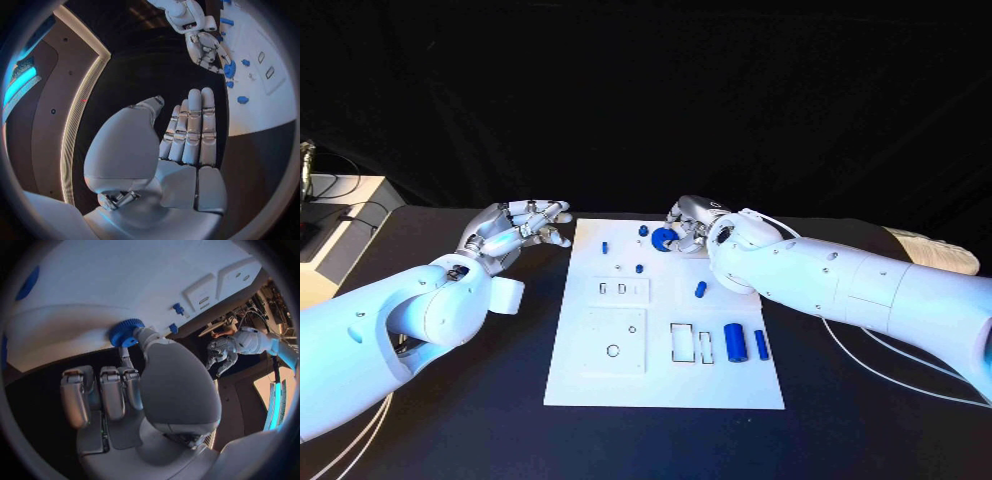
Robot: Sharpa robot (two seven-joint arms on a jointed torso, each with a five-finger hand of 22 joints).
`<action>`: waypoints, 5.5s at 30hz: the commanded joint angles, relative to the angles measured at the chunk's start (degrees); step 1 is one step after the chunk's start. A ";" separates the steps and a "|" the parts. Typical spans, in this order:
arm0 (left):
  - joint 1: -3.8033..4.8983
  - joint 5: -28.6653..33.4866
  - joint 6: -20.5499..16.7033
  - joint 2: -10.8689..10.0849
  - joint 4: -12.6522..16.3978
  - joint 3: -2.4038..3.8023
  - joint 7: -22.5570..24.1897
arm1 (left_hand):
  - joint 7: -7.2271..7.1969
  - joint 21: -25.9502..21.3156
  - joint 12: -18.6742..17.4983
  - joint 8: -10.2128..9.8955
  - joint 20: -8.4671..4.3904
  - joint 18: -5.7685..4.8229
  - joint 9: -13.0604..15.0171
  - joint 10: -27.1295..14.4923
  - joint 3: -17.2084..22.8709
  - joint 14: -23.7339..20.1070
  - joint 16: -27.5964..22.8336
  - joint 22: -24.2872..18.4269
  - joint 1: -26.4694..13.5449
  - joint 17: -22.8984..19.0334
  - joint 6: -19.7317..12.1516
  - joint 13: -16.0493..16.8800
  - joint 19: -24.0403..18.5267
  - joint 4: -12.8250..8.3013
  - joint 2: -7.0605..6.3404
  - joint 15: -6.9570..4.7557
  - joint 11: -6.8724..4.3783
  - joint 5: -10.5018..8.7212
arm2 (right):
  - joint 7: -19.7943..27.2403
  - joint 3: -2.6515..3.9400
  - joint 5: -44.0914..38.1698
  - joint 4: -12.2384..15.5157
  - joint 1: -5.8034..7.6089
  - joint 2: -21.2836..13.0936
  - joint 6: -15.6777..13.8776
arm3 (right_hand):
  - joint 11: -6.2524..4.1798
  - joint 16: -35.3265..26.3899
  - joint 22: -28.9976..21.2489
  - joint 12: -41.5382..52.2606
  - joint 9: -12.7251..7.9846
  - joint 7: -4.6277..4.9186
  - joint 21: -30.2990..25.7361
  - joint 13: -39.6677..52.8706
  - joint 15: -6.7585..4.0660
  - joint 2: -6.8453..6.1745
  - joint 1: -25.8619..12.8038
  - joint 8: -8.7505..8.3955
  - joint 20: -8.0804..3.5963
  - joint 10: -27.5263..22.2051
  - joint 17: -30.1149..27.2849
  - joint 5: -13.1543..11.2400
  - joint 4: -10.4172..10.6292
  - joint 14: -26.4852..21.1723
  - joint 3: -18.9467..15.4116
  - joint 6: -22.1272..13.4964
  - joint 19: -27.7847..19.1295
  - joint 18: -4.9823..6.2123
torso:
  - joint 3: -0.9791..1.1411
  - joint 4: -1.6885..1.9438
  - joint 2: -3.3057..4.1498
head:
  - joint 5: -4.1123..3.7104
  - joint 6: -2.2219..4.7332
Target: Assemble the parts on the task board
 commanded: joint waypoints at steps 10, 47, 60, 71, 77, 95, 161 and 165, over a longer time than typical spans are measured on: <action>0.02 -0.12 0.79 0.02 -0.07 0.04 0.32 | 0.00 0.23 -0.23 -0.15 0.05 0.15 0.07 -0.43 0.41 -0.39 0.30 0.08 0.20 0.06 0.31 -0.04 -0.43 0.08 -0.29 -0.18 -0.04 -0.27 | -0.52 0.28 -3.45 6.28 0.02 -3.23 -9.43 | -0.54 0.36 15.10 0.13 0.43 -0.90 0.31 15.06 -0.47 0.11 -0.62 0.30 -0.66 6.04 14.56 0.32 -0.16 5.73 0.69 1.39 6.01 -0.40 | -0.01 -0.16 0.00 | 0.14 0.48; 0.01 -0.13 0.87 0.44 -0.24 0.04 0.27 | 0.00 0.34 -0.24 -0.18 0.05 0.15 0.08 -0.45 0.53 -0.43 0.34 0.15 0.28 0.10 0.30 -0.04 -0.50 0.02 -0.29 -0.18 -0.03 -0.27 | 0.15 -0.42 -6.19 4.00 -0.94 2.25 -3.99 | -0.55 0.35 15.10 0.13 0.38 -0.88 0.31 15.06 -0.55 -0.85 -1.56 0.18 -0.80 6.04 14.52 -0.57 -0.32 5.72 1.23 1.28 6.01 -0.40 | -0.09 0.09 0.06 | 0.40 0.16; 0.01 -0.13 0.84 0.37 -0.18 0.04 0.23 | 0.00 0.34 -0.24 -0.18 0.05 0.15 0.08 -0.45 0.53 -0.43 0.34 0.15 0.28 0.10 0.30 -0.04 -0.50 0.02 -0.29 -0.18 -0.03 -0.27 | -0.43 -0.60 -7.07 2.31 -1.12 2.81 -2.89 | -0.53 0.33 15.10 0.13 0.36 -0.87 0.31 15.06 -0.55 -1.00 -1.76 0.14 -0.81 6.04 14.44 -0.79 -0.34 5.71 1.32 1.22 6.01 -0.40 | -0.01 -0.03 0.06 | 0.53 0.05; 0.01 -0.13 0.88 0.44 -0.23 0.04 0.13 | 0.00 0.34 -0.24 -0.18 0.05 0.15 0.08 -0.45 0.53 -0.43 0.34 0.15 0.28 0.10 0.30 -0.04 -0.50 0.02 -0.29 -0.18 -0.03 -0.27 | -0.03 -0.65 -6.96 1.41 -1.20 3.54 -2.74 | 0.18 0.30 15.10 0.13 -0.21 -0.01 0.31 15.06 0.04 -2.29 -3.66 -1.33 -0.42 6.04 14.28 -2.08 -0.19 5.67 1.08 -1.11 6.01 -0.40 | 0.00 -0.01 0.09 | 0.52 0.03; 0.02 -0.13 0.91 0.42 -0.26 0.04 0.02 | 0.04 0.59 -0.25 -0.23 0.07 0.15 0.10 -0.49 0.67 -0.51 0.42 0.30 0.26 0.16 0.27 -0.05 -0.68 -0.02 -0.38 -0.16 0.00 -0.29 | 0.63 -0.69 -6.34 1.54 -1.21 3.63 -2.48 | 0.40 0.29 15.10 0.13 -0.31 0.16 0.31 15.06 0.27 -2.60 -4.67 -1.67 -0.16 6.04 14.23 -2.31 0.18 5.66 0.23 -1.47 6.01 -0.40 | -0.02 -0.04 0.08 | 0.57 -0.06; 0.01 -0.13 0.80 0.48 -0.69 0.04 -0.15 | 0.07 0.66 -0.26 -0.26 0.08 0.15 0.10 -0.54 0.70 -0.54 0.44 0.33 0.22 0.17 0.24 -0.06 -0.73 -0.01 -0.41 -0.15 0.02 -0.30 | 1.63 -0.72 -3.89 2.07 -1.21 2.94 0.43 | 0.24 0.35 15.10 0.13 -0.23 -0.09 0.31 15.06 0.20 0.93 -14.56 -2.08 -0.12 6.04 14.54 -0.08 2.26 5.73 -4.33 -1.12 6.01 -0.40 | 0.05 -0.07 0.06 | 0.67 -0.14; -2.66 -0.06 1.59 -0.26 -0.83 0.04 1.02 | -0.30 1.45 0.68 -0.26 0.07 0.19 0.29 1.79 1.29 -1.06 0.58 0.79 -0.03 0.33 0.51 0.43 -1.73 -0.01 -0.79 -0.39 -0.46 -0.31 | 22.66 0.15 11.10 3.38 -0.91 -20.57 8.32 | 0.73 0.21 12.95 -0.37 -0.92 0.61 -2.36 14.62 0.52 -3.24 0.12 -4.10 0.00 5.53 14.06 -4.36 -7.35 5.60 -1.59 -3.72 4.43 0.35 | 2.54 -2.01 -0.57 | -0.18 0.75; -2.71 -0.07 1.61 -0.24 -0.90 0.04 1.01 | -0.29 1.47 0.59 -0.26 0.07 0.19 0.30 1.67 1.31 -1.09 0.58 0.81 -0.05 0.33 0.52 0.40 -1.78 -0.01 -0.84 -0.38 -0.44 -0.32 | 22.17 0.12 11.11 2.88 -1.12 -19.99 9.18 | 0.79 0.21 12.92 -0.40 -0.95 0.67 -2.39 14.60 0.58 -3.21 0.15 -4.11 0.05 5.50 14.08 -4.33 -7.36 5.60 -1.71 -3.88 4.41 0.36 | 2.42 -1.92 -0.61 | -0.22 0.55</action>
